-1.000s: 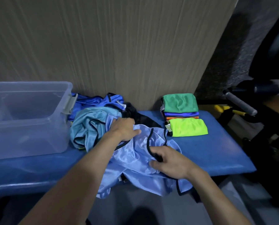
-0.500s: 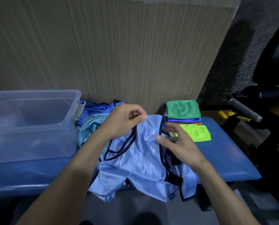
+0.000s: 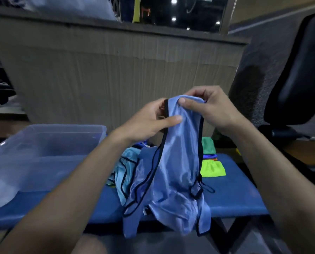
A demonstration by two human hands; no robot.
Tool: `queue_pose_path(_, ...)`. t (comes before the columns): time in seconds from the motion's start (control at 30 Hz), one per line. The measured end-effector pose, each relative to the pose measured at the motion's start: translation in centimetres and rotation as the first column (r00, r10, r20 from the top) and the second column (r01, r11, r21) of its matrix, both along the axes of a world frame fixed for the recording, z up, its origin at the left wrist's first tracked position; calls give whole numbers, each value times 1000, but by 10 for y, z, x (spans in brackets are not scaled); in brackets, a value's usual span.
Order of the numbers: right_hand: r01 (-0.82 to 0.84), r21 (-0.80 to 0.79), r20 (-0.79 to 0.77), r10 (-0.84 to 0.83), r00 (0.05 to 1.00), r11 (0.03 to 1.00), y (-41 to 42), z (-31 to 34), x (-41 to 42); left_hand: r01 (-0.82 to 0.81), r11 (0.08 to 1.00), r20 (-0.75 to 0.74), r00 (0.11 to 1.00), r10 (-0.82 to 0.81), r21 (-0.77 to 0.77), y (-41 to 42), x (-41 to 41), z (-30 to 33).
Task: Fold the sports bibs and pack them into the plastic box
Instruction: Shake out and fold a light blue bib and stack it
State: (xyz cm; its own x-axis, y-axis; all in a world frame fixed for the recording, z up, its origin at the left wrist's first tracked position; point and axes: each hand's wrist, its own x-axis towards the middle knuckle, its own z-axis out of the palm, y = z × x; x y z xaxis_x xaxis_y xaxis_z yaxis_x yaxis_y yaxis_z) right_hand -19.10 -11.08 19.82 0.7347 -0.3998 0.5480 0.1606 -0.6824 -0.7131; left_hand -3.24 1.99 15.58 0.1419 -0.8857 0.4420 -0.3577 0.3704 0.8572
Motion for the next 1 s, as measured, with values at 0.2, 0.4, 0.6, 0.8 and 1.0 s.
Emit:
queue_pose_path(0.2, 45, -183, 42, -38, 998, 982, 34, 39, 2, -137, 977, -37, 990, 133, -164, 20, -1, 41)
queue_pose_path(0.4, 40, 145, 150, -62, 987, 989, 44, 33, 1, -226, 941, 4, 972, 235, -253, 40, 8, 82)
queue_pose_path(0.6, -19, 217, 195, -24, 980, 976, 57, 64, 6, -198, 947, 92, 969, 228, -254, 44, -5, 91)
queue_pose_path(0.8, 190, 41, 227, -195, 954, 981, 51, 65, 17, -388, 895, 132, 897, 422, -222, 60, 4, 43)
queue_pose_path(1.0, 205, 46, 252, -210, 945, 978, 44, 64, 21, -285, 913, 269, 940, 208, 291, 92, 6, -64)
